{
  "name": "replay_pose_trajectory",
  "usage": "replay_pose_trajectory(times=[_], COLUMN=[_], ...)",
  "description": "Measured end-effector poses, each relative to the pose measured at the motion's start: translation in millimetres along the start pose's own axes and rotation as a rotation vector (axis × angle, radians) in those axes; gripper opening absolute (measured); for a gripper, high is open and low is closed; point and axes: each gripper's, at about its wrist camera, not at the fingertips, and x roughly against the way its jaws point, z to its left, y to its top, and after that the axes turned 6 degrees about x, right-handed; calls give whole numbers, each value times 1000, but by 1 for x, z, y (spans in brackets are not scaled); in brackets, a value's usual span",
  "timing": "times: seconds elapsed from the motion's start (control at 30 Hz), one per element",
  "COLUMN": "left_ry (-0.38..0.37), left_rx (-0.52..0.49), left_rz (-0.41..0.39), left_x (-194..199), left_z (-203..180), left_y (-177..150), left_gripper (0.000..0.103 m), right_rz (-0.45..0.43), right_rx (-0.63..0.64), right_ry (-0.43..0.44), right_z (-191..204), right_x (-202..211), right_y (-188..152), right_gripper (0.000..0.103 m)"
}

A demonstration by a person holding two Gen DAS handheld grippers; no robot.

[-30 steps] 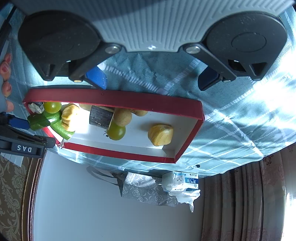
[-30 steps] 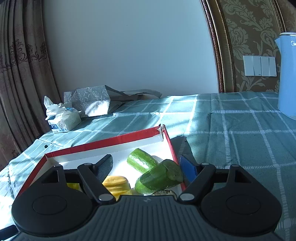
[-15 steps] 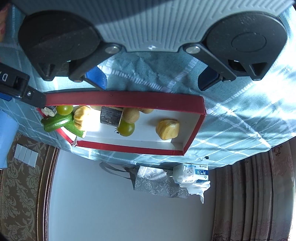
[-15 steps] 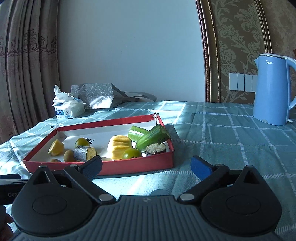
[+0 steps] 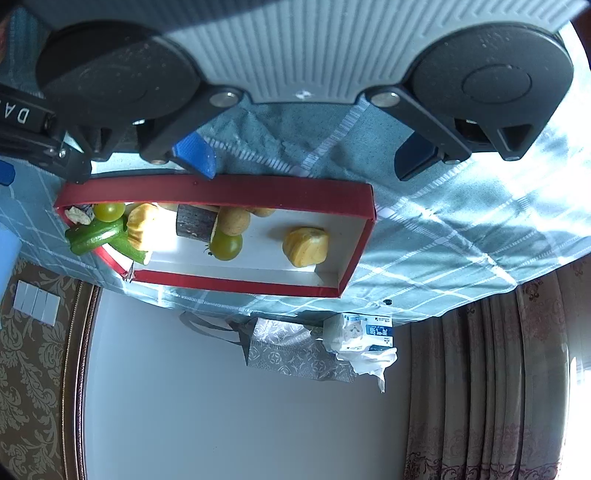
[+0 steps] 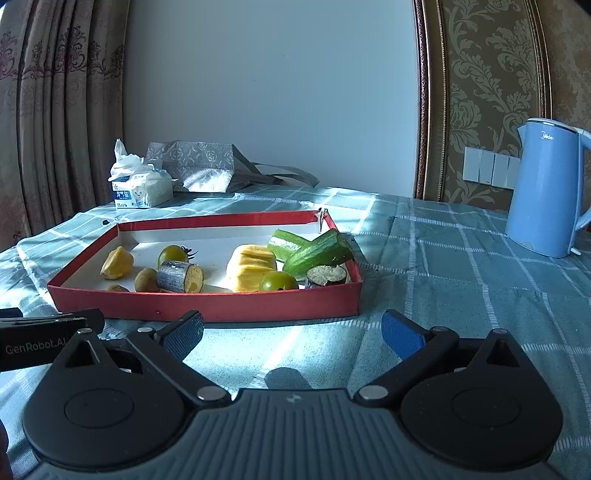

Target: Organize fruits

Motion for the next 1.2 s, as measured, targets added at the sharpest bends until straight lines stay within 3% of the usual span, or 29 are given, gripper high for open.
replay_pose_trajectory(times=[0.2, 0.83, 1.2], left_ry=[-10, -37, -71], left_rx=[-13, -54, -22], left_rz=[-37, -25, 0], left_x=[5, 4, 1], left_z=[-2, -6, 0], left_y=[0, -1, 2], left_gripper=[103, 103, 103], right_rz=[21, 32, 34], right_rx=[-16, -27, -26], right_ry=[-19, -29, -29], right_z=[-1, -4, -3], right_x=[-4, -6, -6], right_y=[1, 1, 0], right_gripper=[103, 103, 103])
